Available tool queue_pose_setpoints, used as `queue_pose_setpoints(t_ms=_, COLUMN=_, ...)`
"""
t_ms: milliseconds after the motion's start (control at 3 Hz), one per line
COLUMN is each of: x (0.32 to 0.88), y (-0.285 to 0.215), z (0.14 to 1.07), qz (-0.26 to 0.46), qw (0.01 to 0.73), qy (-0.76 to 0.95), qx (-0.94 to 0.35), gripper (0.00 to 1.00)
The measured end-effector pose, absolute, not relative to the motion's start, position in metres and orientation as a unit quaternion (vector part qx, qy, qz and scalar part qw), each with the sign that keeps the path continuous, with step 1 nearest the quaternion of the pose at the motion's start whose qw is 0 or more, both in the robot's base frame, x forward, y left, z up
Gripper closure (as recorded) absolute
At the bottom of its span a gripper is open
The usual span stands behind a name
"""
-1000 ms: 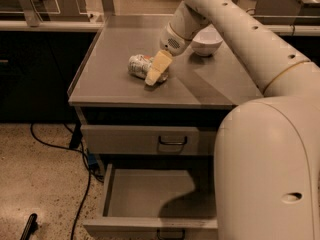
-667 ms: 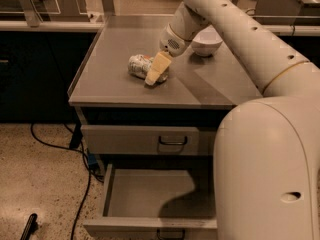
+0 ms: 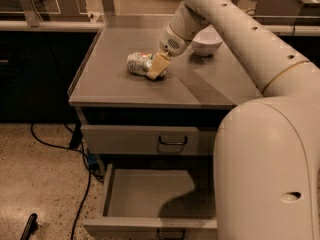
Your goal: Place 7up can into middle drawer
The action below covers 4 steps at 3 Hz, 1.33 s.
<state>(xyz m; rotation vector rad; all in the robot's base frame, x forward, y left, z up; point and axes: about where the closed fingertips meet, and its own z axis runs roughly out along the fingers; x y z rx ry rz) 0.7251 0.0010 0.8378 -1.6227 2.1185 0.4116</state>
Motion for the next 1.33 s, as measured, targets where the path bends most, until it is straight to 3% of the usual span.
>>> queue_pose_setpoints(t_ms=333, x=0.725, y=0.001, z=0.838, qz=0.149, qw=0.219, qy=0.765, qx=-0.587, gripper=0.89)
queue_pose_setpoints(t_ms=667, x=0.717, y=0.003, z=0.842, qz=0.171, qw=0.218, qy=0.738, qx=-0.615, gripper=1.00)
queue_pose_setpoints(t_ms=1333, x=0.651, y=-0.048, z=0.867, qz=0.229, qw=0.210, qy=0.726, qx=-0.614, gripper=1.00)
